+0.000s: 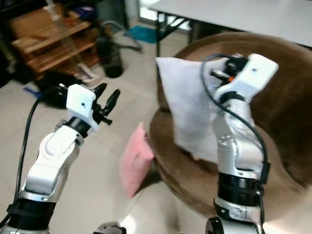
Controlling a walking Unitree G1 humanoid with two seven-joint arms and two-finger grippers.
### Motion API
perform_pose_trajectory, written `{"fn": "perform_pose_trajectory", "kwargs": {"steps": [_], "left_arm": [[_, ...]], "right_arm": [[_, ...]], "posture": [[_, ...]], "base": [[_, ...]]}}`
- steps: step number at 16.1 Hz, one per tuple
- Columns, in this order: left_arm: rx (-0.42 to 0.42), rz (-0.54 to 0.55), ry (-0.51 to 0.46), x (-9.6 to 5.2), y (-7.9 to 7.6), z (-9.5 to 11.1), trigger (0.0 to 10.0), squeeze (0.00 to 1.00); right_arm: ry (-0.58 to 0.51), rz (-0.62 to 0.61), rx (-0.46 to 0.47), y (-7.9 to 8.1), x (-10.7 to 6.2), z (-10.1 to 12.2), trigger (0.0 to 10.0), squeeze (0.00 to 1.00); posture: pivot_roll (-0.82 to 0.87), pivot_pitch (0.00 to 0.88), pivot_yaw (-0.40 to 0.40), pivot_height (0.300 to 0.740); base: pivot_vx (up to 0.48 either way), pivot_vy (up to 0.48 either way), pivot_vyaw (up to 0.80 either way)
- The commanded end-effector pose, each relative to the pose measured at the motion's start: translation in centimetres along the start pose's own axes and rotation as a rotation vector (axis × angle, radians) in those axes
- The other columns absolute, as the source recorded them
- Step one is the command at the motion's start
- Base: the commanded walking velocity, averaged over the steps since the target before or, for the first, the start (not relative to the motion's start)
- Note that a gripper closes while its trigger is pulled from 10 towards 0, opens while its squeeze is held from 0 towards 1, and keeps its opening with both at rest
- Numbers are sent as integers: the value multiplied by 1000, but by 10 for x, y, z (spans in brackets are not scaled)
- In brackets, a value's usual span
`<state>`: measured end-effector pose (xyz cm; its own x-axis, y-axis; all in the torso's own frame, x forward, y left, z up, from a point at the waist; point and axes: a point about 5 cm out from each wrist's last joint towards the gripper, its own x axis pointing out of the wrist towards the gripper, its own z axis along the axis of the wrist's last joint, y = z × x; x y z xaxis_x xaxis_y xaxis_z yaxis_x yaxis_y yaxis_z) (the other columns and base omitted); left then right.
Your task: Move the pillow to the sofa from floor
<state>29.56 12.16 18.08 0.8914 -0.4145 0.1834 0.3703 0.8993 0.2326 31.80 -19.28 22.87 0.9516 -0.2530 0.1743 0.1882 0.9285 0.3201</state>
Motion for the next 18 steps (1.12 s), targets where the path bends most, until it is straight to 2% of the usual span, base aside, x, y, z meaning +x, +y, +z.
{"fn": "perform_pose_trajectory", "kwargs": {"steps": [1, 8, 13, 18], "left_arm": [[2, 3, 0, 0, 4, 0, 10000, 0], [1, -11, 0, -1, 4, 0, 10000, 0], [6, -26, 2, -1, 3, 0, 10000, 0], [5, -28, 6, -2, 2, -1, 10000, 0]], "right_arm": [[-57, 30, 12, 7, -1, 12, 10000, 0], [-39, 19, 14, 4, -2, 5, 10000, 0], [-19, -22, 25, -3, -3, -1, 10000, 0], [-14, 42, 23, -1, -1, 1, 10000, 0]], "posture": [[-33, 0, 44, 740], [-29, 0, 46, 740], [-26, 0, 48, 740], [-28, 0, 52, 740]], "base": [[341, 0, -800], [356, 0, -800], [347, 0, 0], [0, 0, 0]]}}
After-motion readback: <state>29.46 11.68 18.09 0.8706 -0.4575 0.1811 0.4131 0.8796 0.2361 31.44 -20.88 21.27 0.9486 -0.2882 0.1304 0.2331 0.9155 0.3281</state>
